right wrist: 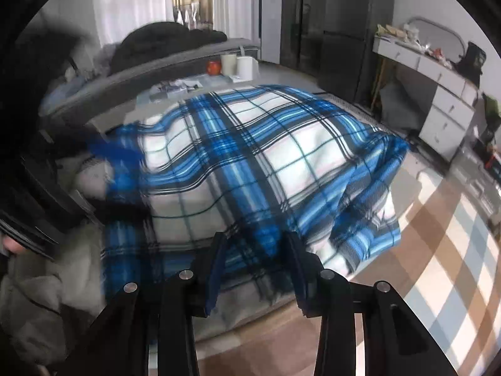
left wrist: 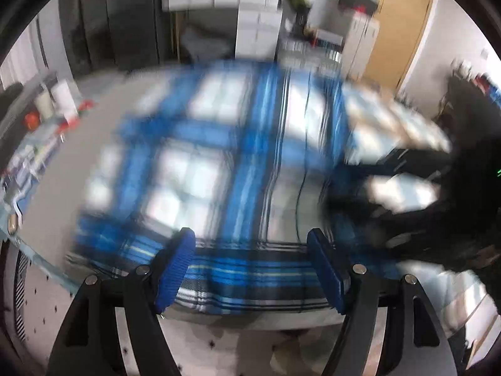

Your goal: Fold large clothes

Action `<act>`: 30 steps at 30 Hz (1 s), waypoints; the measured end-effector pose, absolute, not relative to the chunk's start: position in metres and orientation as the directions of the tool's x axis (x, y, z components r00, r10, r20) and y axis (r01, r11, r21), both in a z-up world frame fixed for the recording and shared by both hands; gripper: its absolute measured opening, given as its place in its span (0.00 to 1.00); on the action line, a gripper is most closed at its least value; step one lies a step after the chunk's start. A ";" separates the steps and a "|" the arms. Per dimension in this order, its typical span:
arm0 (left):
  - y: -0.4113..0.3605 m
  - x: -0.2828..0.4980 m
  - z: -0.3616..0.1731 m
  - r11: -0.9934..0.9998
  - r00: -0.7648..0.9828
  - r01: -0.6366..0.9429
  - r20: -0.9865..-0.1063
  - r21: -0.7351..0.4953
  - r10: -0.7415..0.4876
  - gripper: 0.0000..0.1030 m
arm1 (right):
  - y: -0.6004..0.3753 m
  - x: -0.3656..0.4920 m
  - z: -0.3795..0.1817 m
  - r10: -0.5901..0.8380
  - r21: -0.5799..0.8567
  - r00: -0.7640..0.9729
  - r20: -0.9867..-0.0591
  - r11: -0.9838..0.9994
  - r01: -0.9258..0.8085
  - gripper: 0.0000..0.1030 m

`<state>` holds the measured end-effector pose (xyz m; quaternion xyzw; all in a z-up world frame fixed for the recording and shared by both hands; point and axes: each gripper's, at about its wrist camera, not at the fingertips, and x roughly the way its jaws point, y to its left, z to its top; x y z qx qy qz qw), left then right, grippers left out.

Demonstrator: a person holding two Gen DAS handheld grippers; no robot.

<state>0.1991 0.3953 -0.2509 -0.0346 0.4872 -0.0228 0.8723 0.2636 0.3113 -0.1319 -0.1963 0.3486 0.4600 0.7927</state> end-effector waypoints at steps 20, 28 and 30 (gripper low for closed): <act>0.305 0.060 -0.131 0.957 0.862 -0.279 -0.420 0.076 0.285 0.99 | 0.090 0.103 -0.006 0.753 0.170 0.604 -0.261 0.652 -0.739 1.00; 0.304 0.030 -0.126 0.938 0.846 -0.333 -0.409 0.096 0.342 0.99 | 0.107 0.053 0.013 0.767 0.117 0.611 -0.195 0.637 -0.762 1.00; 0.305 0.029 -0.126 0.942 0.854 -0.322 -0.400 0.098 0.333 0.99 | 0.109 0.047 0.015 0.768 0.107 0.612 -0.189 0.636 -0.764 1.00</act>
